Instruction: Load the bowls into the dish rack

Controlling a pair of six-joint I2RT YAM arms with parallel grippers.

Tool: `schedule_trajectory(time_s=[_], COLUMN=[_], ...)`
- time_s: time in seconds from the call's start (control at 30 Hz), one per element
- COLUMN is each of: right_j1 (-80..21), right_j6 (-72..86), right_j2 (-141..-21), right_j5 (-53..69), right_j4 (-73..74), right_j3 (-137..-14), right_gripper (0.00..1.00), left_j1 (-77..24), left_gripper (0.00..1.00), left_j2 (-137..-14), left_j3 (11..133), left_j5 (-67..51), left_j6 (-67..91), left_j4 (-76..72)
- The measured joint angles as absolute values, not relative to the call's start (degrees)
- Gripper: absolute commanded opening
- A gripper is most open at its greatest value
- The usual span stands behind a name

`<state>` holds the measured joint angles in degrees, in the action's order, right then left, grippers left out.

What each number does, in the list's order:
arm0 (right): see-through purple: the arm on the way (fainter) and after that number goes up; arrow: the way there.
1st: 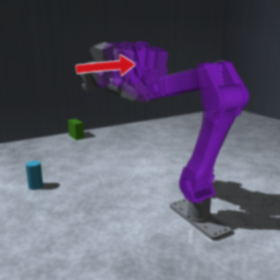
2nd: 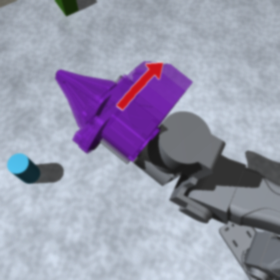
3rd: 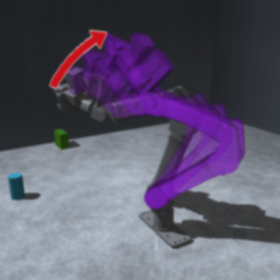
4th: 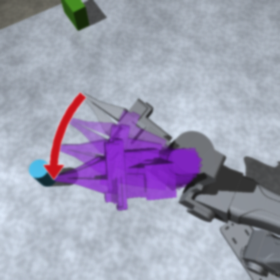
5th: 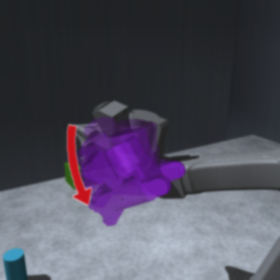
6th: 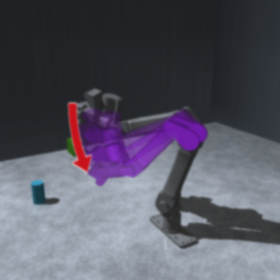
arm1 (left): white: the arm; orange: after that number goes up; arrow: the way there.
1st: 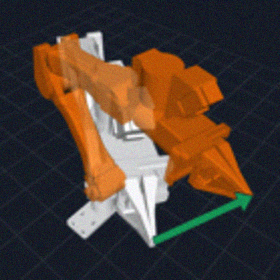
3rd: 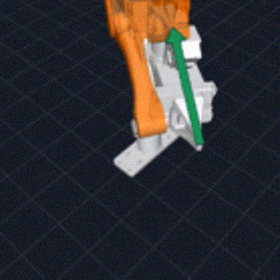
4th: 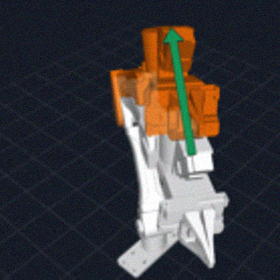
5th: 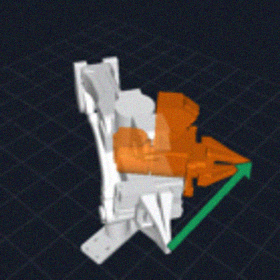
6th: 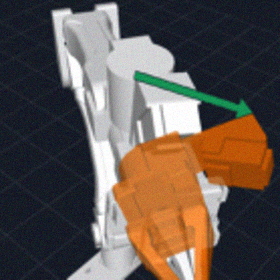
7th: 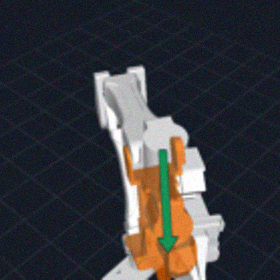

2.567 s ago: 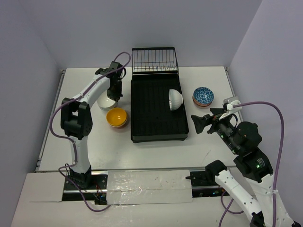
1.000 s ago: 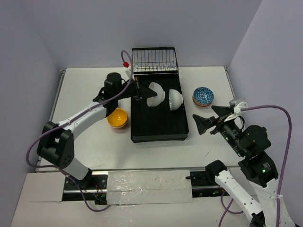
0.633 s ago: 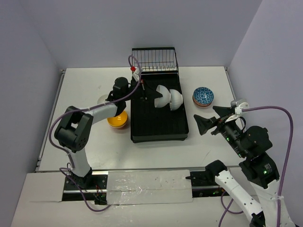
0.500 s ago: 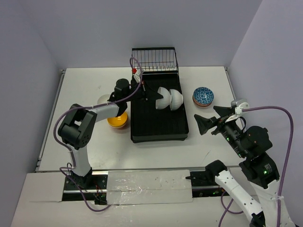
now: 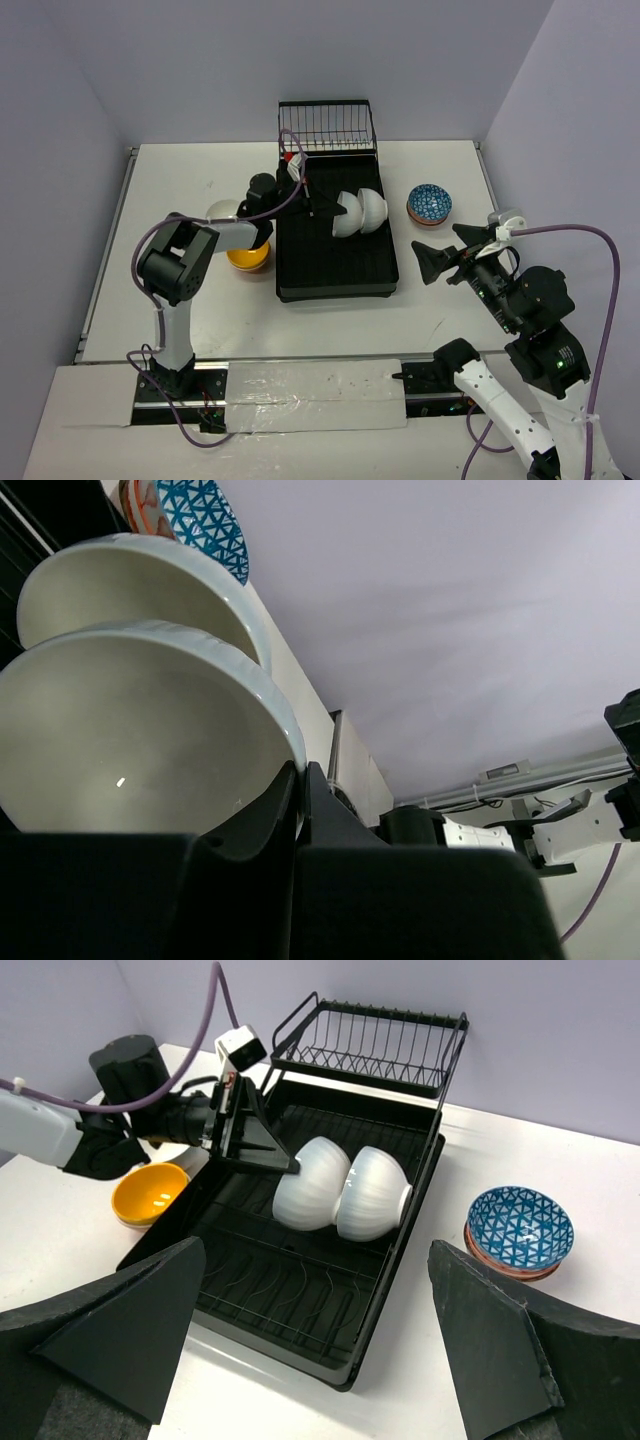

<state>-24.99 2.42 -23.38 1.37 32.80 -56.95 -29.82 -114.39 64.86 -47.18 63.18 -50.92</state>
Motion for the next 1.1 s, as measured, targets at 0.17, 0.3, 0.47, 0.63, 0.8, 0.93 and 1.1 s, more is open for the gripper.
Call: schedule_trajectory(time_s=[0.17, 0.3, 0.47, 0.63, 0.8, 0.93, 1.1], right_j1=[-25.0, -25.0, -25.0, -25.0, -25.0, -25.0, -25.0], right_j6=[2.2, 2.2, 2.2, 2.3, 2.5, 2.5, 2.6], right_j2=[-23.4, -23.6, -24.5, -24.6, -24.6, -24.6, -24.6], right_j5=[1.4, 1.4, 1.6, 1.7, 2.2, 2.5, 2.7], right_j4=[32.8, 32.8, 33.1, 33.1, 33.2, 33.2, 33.2], right_j3=[-56.9, -56.9, -56.9, -56.9, -56.9, -56.9, -56.9], right_gripper=[1.00, 1.00, 1.00, 1.00, 1.00, 1.00, 1.00], left_j1=[-29.8, -29.8, -29.7, -29.6, -29.5, -29.4, -29.4], left_gripper=[0.00, 0.00, 0.00, 0.00, 0.00, 0.00, 0.00], left_j2=[-116.7, -118.1, -119.5, -119.9, -119.9, -120.1, -120.2], left_j3=[65.0, 65.5, 65.5, 65.5, 65.2, 64.8, 64.2], left_j5=[-47.9, -48.3, -48.3, -48.2, -48.1, -47.9, -47.4], left_j6=[66.1, 68.3, 70.7, 73.1, 74.8, 76.8, 76.9], left_j4=[-55.5, -58.5, -61.6, -63.5, -65.3, -67.4, -67.4])
